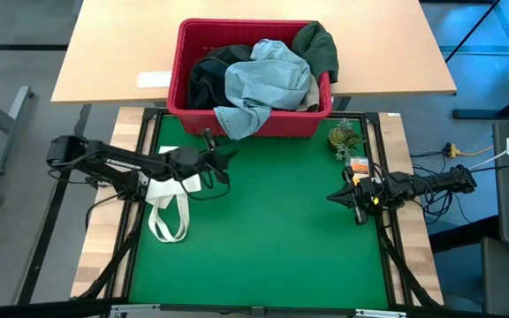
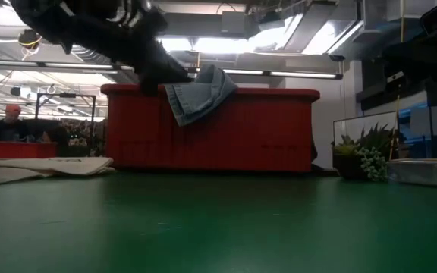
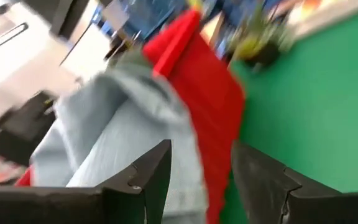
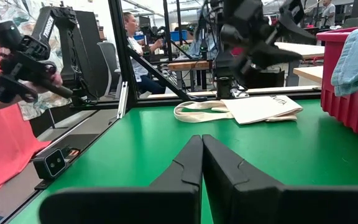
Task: Fold Laundry from Bin
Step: Remove the light blue jeans from the red bin
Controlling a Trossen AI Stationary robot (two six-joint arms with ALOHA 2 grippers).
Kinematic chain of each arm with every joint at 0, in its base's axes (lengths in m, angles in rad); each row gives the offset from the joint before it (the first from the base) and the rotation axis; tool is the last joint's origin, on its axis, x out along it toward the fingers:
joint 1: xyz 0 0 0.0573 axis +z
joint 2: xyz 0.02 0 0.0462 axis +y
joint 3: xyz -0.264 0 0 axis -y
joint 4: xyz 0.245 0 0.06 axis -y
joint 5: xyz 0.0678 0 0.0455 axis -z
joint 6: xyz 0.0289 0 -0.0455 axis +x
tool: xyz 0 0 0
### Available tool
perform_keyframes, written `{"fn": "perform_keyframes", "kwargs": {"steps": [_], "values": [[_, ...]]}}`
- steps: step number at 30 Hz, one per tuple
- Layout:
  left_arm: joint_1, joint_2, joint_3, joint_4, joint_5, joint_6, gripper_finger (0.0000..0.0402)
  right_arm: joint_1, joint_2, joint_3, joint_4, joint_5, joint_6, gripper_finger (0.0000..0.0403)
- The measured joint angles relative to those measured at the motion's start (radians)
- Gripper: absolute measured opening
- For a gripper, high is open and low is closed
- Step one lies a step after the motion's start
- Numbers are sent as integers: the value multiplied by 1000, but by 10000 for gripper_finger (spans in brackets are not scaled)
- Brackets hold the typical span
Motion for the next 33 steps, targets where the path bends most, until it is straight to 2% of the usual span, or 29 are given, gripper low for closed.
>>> {"fn": "perform_keyframes", "kwargs": {"steps": [2, 4, 9, 19, 33], "values": [[0, 30, 0, -1, -70, -13, 163, 0, 0, 0, 0, 0, 0, 12], [5, 54, 0, -2, -110, -91, 163, 0, 0, 0, 0, 0, 0, 12], [18, 94, 0, -5, -101, -331, 163, 0, 0, 0, 0, 0, 0, 12], [79, 125, 0, -83, -106, -622, 163, 0, 0, 0, 0, 0, 0, 12], [157, 125, 1, -83, 96, -711, 163, 0, 0, 0, 0, 0, -1, 12]]}}
